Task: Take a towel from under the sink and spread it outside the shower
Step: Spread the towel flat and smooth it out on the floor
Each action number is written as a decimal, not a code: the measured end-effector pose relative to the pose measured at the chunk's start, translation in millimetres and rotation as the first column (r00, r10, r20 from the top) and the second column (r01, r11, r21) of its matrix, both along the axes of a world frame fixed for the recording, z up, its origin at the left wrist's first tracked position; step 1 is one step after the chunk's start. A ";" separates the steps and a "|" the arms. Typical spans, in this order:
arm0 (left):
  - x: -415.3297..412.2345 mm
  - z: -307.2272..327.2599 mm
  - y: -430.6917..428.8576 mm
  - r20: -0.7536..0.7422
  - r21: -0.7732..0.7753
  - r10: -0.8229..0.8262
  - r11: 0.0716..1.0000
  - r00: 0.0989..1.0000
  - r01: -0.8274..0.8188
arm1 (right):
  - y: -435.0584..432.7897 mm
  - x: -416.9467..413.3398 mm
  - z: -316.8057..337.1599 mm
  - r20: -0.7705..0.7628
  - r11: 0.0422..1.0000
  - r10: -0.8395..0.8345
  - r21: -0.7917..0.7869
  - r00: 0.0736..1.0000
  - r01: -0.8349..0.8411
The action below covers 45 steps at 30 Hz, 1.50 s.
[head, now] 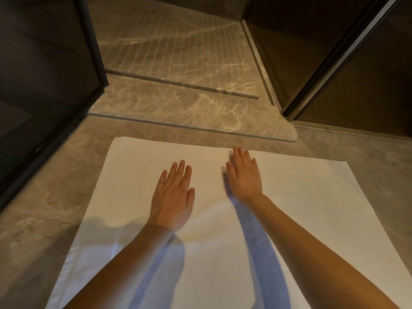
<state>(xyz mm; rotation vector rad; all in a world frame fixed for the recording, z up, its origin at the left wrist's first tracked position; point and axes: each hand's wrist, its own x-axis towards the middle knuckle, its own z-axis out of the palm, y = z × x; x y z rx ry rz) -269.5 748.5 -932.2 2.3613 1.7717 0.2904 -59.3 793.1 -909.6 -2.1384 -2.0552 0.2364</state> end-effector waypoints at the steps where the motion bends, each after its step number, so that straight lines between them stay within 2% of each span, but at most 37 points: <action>1: 1.2 -0.1 -1.4 -0.022 0.017 -0.030 0.999 0.999 0.030 | -14.9 -20.2 -1.4 -0.015 0.996 0.085 0.031 0.996 -0.085; 3: 4.3 -0.2 -3.7 -0.074 0.023 -0.100 0.995 0.992 0.102 | -40.6 -49.8 -9.1 -0.015 0.972 0.233 0.024 0.972 -0.233; 5: 4.3 -2.0 -3.4 -0.087 0.006 -0.106 0.994 0.991 0.107 | -52.6 -53.4 -18.4 -0.014 0.968 0.252 -0.012 0.968 -0.252; 16: -0.2 -7.9 -1.3 -0.082 -0.017 -0.101 0.995 0.992 0.100 | -76.1 108.9 -19.1 0.054 0.991 -0.128 -0.025 0.990 0.129; 23: -1.2 6.3 -6.4 -0.017 -0.049 -0.111 0.993 0.994 0.110 | -76.2 105.8 -2.4 0.096 0.979 -0.168 -0.100 0.981 0.177; 25: -9.6 15.3 -18.2 0.023 -0.041 -0.110 0.993 0.994 0.111 | -79.6 83.4 6.9 0.029 0.976 -0.204 -0.079 0.979 0.205; 28: -33.6 20.5 -52.1 0.005 0.016 -0.090 0.996 0.996 0.090 | -102.1 15.8 16.0 -0.116 0.996 -0.074 0.048 0.991 0.080; 31: -55.5 20.4 -84.4 -0.041 -0.026 -0.063 0.998 0.997 0.062 | -139.4 -64.3 15.8 -0.142 0.983 0.175 0.084 0.974 -0.165; 33: -60.3 20.9 -95.1 -0.071 -0.058 -0.066 0.996 0.995 0.062 | -153.9 -107.1 8.1 -0.142 0.961 0.275 0.072 0.951 -0.267; 38: -62.7 9.0 -105.3 -0.145 -0.083 -0.086 0.994 0.986 0.074 | -157.6 -137.3 -13.0 -0.107 0.958 0.277 -0.037 0.955 -0.283; 41: -63.4 2.2 -104.7 -0.101 -0.074 -0.028 0.997 0.995 0.020 | -160.0 -108.5 -18.0 -0.071 0.957 0.283 -0.051 0.957 -0.287; 45: -65.5 -2.0 -104.2 -0.116 -0.072 -0.021 0.997 0.993 0.013 | -162.7 -46.2 -18.6 -0.024 0.978 0.196 -0.064 0.980 -0.197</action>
